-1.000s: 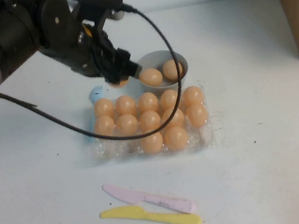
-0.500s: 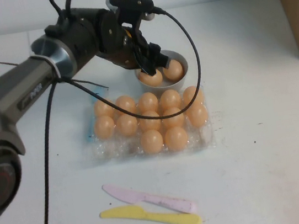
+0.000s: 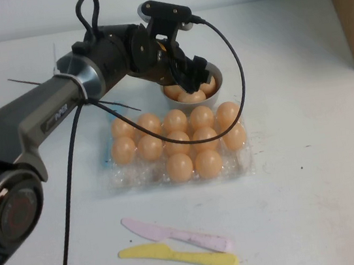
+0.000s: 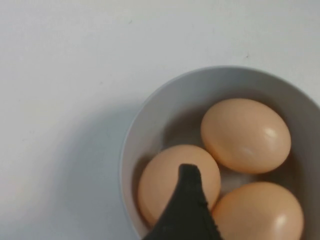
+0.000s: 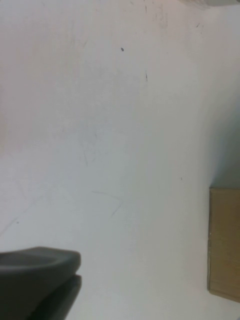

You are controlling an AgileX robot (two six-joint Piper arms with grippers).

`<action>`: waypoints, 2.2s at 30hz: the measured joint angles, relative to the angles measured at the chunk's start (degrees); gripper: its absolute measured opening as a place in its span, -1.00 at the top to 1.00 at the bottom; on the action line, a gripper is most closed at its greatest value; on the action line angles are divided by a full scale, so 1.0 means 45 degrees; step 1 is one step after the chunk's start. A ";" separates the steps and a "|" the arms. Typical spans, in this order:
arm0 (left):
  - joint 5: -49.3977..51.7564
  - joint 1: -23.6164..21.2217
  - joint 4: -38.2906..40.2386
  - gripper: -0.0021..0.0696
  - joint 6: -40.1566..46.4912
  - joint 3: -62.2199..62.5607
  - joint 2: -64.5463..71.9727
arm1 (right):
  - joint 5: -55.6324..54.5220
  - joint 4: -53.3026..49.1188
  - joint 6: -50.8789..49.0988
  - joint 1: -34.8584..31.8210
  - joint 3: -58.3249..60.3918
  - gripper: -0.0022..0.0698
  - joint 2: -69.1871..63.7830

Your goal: Take an egg out of the egg box

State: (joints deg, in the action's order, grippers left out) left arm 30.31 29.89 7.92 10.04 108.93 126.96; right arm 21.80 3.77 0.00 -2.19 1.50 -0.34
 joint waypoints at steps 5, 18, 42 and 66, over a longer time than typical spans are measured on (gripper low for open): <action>0.0000 0.0009 -0.0040 -0.54 -0.0047 0.0000 0.0020 | 0.0000 0.0000 0.0000 0.0000 0.0000 0.99 0.0000; 0.0337 0.0834 -0.2249 0.85 -0.0047 -0.0467 -0.2494 | 0.0000 0.0000 0.0000 0.0000 0.0000 0.99 0.0000; -0.7115 0.0702 -0.1761 0.95 0.0449 -1.6091 -1.5213 | 0.0000 0.0000 0.0000 0.0000 0.0000 0.99 0.0000; -0.1558 0.0702 -0.1926 0.95 0.0344 -1.6998 -2.1299 | 0.0000 0.0000 0.0000 0.0000 0.0000 0.99 0.0000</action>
State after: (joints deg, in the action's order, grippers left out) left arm 23.30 33.05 -0.74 11.59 32.44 31.12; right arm 21.80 3.77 0.00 -2.19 1.50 -0.34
